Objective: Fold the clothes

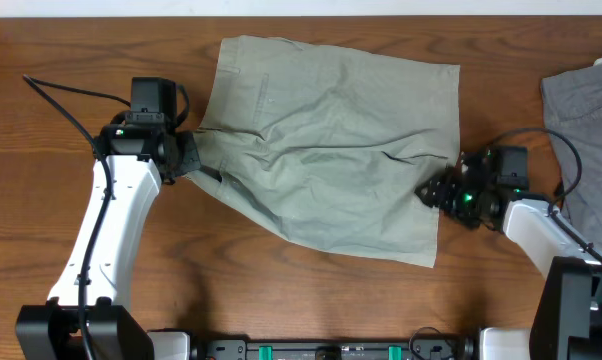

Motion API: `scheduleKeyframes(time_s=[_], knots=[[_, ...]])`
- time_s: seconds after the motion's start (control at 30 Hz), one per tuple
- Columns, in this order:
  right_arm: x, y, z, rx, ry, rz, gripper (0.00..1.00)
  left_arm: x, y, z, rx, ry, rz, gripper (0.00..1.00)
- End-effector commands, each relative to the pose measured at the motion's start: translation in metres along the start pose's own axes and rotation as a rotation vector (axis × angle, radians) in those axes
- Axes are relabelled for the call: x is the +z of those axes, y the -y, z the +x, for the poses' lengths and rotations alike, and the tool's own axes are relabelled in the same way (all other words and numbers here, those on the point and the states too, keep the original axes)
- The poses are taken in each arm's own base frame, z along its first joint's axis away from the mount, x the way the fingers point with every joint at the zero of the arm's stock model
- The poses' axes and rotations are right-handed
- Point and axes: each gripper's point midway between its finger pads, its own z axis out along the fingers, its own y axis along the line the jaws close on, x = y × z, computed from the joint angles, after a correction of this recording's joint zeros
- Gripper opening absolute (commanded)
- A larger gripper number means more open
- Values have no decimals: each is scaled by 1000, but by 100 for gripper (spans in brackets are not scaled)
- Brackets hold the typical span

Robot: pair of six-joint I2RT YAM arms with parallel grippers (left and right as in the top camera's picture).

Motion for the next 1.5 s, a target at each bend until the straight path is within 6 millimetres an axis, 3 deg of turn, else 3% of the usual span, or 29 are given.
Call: scheduleKeyframes(time_s=[0.0,0.27,0.47,0.6,0.67,0.77,0.97,1.1,1.23,1.33,1.47], knots=[[1,8,42,42,-166,8,76,-5,-1,-8,-19,20,2,6],[-12,21,98,112,-378,116,76,-5,-1,-10,-20,29,4,6],[-22,40,116,119,-443,232,73,-5,-1,-10,-20,29,4,6],[-17,38,105,100,-398,216,55,-5,0,-10,-20,30,5,7],[-13,33,98,96,-372,189,34,-5,0,-10,-20,30,5,6],[-9,18,93,98,-358,97,20,-5,-1,-10,-20,30,4,7],[-15,-1,95,93,-371,5,10,-5,-1,-10,-20,30,4,7],[-34,-29,69,-30,-268,-91,7,-5,-1,-10,-19,32,4,6],[-83,-81,23,-182,-68,-209,6,-18,-2,-14,1,71,11,6],[-128,-105,-11,-252,102,-187,8,-40,-5,-19,-6,137,28,6],[-165,-113,-35,-283,222,-107,8,-75,-10,-23,-17,234,53,6]])
